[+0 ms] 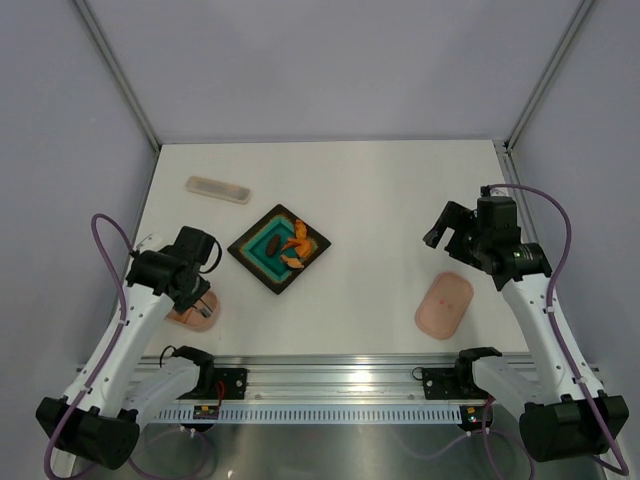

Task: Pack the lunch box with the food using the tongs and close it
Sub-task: Place the fake food in the packing box.

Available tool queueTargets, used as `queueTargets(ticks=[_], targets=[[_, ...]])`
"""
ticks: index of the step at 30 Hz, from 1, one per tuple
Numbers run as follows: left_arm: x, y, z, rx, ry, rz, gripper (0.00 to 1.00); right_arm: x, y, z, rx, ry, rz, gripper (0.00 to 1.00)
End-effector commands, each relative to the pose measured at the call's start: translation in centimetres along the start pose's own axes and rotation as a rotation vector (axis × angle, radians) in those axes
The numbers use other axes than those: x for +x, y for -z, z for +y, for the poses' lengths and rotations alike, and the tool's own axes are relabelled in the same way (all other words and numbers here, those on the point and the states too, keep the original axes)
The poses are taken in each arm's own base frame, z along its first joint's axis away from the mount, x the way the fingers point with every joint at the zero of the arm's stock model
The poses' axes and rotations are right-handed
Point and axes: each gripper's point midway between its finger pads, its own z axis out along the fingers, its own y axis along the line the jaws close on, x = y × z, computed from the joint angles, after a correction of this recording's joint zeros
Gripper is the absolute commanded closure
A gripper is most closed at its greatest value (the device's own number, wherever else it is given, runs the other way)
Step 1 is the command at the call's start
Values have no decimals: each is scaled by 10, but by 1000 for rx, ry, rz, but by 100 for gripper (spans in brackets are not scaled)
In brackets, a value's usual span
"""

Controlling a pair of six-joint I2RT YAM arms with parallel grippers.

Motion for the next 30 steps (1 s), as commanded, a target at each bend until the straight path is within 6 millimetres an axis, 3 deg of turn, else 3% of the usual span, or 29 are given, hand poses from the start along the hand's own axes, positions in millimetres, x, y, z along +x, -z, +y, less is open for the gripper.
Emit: queueTargets(ticks=[1, 12, 15, 16, 18, 19, 26, 29, 30], targets=[[6, 3, 45, -154, -20, 7, 100, -8, -3, 8, -37, 17, -13, 0], [5, -5, 54, -222, 2, 8, 100, -9, -11, 11, -37, 18, 5, 1], [2, -5, 51, -211, -5, 0, 75, -9, -10, 10, -36, 16, 4, 0], [1, -5, 50, -207, -6, 1, 62, -9, -10, 10, -35, 16, 2, 1], [-1, -5, 47, -191, -14, -3, 48, -9, -10, 10, -35, 16, 2, 0], [-1, -4, 46, -186, -16, -1, 46, -9, -9, 10, -35, 18, 2, 1], [-3, -3, 42, -164, -18, -4, 45, -10, -8, 10, -36, 18, -5, 0], [-8, 0, 40, -150, -16, -16, 54, -10, -7, 10, -34, 20, -6, 1], [-10, 2, 39, -142, -22, -24, 71, -9, -7, 10, -35, 20, -4, 1]])
